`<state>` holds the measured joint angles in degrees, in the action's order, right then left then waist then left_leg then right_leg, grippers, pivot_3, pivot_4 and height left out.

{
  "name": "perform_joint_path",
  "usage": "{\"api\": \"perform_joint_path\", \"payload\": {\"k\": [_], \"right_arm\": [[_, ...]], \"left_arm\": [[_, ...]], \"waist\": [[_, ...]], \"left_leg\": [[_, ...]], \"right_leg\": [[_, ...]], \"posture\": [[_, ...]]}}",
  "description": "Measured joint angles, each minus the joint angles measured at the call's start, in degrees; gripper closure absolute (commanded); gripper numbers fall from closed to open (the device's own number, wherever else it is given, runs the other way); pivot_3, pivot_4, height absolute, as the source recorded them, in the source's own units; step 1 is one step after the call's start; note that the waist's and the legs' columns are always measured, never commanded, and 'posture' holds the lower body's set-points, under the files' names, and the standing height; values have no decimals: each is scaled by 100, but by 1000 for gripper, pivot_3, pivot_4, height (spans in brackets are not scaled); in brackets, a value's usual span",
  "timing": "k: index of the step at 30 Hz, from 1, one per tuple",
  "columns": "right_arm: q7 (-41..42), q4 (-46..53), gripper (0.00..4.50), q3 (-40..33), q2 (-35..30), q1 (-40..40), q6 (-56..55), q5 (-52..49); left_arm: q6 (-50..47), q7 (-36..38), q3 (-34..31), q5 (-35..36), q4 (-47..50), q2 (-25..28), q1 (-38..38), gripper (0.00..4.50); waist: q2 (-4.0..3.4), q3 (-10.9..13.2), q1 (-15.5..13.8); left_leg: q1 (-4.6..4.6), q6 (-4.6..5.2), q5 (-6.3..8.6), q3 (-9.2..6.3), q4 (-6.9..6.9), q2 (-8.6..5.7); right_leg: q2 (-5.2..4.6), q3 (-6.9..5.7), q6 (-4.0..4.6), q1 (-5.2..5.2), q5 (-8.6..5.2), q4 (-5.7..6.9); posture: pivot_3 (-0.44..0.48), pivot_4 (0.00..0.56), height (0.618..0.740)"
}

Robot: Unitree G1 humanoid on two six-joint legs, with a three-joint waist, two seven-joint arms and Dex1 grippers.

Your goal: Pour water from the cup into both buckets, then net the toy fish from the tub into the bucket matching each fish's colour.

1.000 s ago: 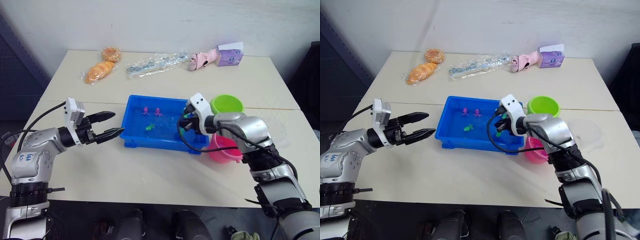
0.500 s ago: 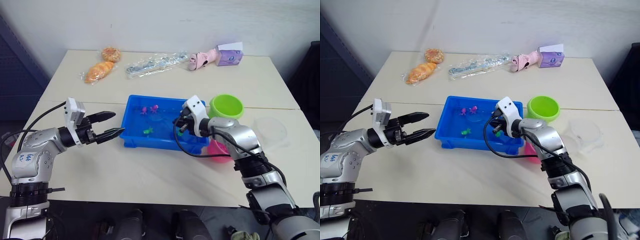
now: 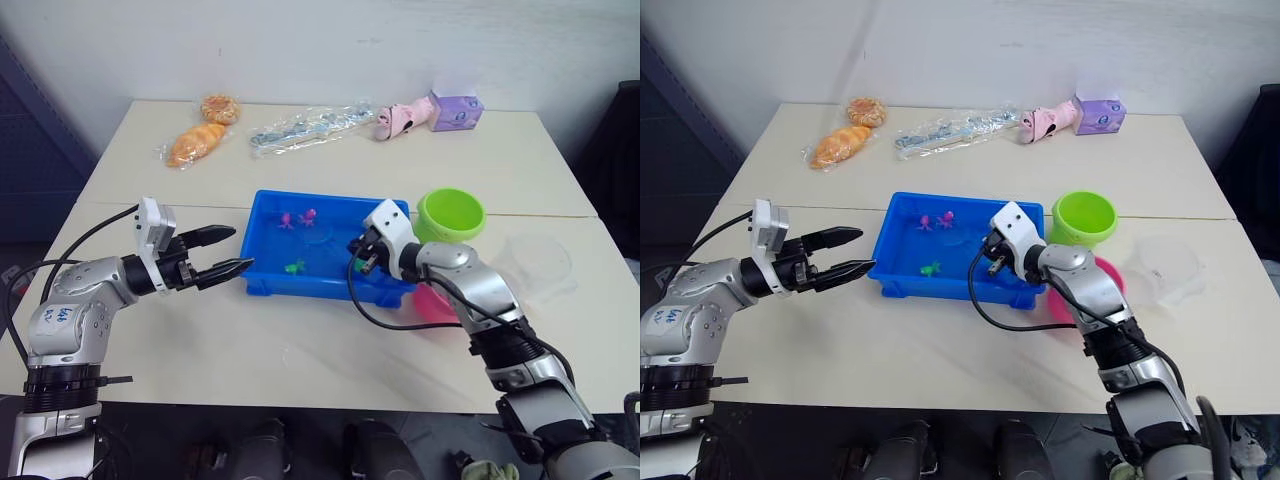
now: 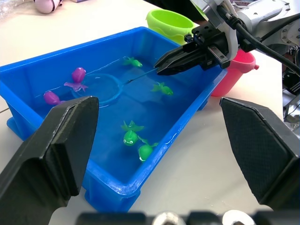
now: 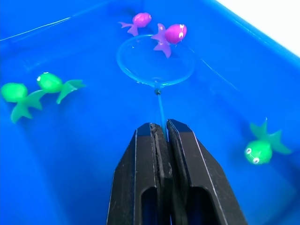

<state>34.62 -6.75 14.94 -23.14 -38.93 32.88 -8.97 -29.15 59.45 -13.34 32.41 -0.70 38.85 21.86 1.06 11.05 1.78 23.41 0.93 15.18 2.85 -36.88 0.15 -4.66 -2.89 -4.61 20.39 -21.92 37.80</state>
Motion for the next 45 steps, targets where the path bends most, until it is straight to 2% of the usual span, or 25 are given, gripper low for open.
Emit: {"api": "perform_joint_path", "payload": {"k": [19, 23, 31, 40, 45], "right_arm": [[131, 153, 4500, 21, 170, 341, -119, 201], [141, -160, 4500, 37, 257, -14, 340, 247], [238, -191, 4500, 25, 395, -676, 1238, 200], [217, -262, 4500, 18, 477, -614, 597, 308], [323, 141, 4500, 37, 223, -234, 476, 347]], "left_arm": [[-3, 8, 26, 0, -6, 0, 38, 51], [-4, 19, 35, 0, -18, 1, 42, 51], [-12, 60, 36, 0, -25, 35, 50, 51], [-12, 59, 30, 0, -25, 37, 48, 51], [-15, 58, 19, 0, -22, 57, 36, 51]], "waist": [[0, 0, -3], [0, 0, 2], [0, 0, 2], [0, 0, -1], [0, 0, -6]], "left_leg": [[-1, 0, 0, 0, 0, 0], [-1, -1, -1, 0, -1, 0], [0, -1, -1, 0, 0, 0], [1, -1, 0, 0, 0, -2], [2, 0, 0, 0, 0, -2]], "right_leg": [[0, 1, 0, 0, 0, 0], [0, 1, 0, 0, 0, 2], [0, 1, 0, 3, 0, 3], [-1, 1, 0, 3, 0, 4], [-1, 1, 0, 3, 0, 3]], "posture": [[0, 150, 740], [0, 150, 740], [0, 150, 740], [0, 150, 740], [0, 150, 740]]}}
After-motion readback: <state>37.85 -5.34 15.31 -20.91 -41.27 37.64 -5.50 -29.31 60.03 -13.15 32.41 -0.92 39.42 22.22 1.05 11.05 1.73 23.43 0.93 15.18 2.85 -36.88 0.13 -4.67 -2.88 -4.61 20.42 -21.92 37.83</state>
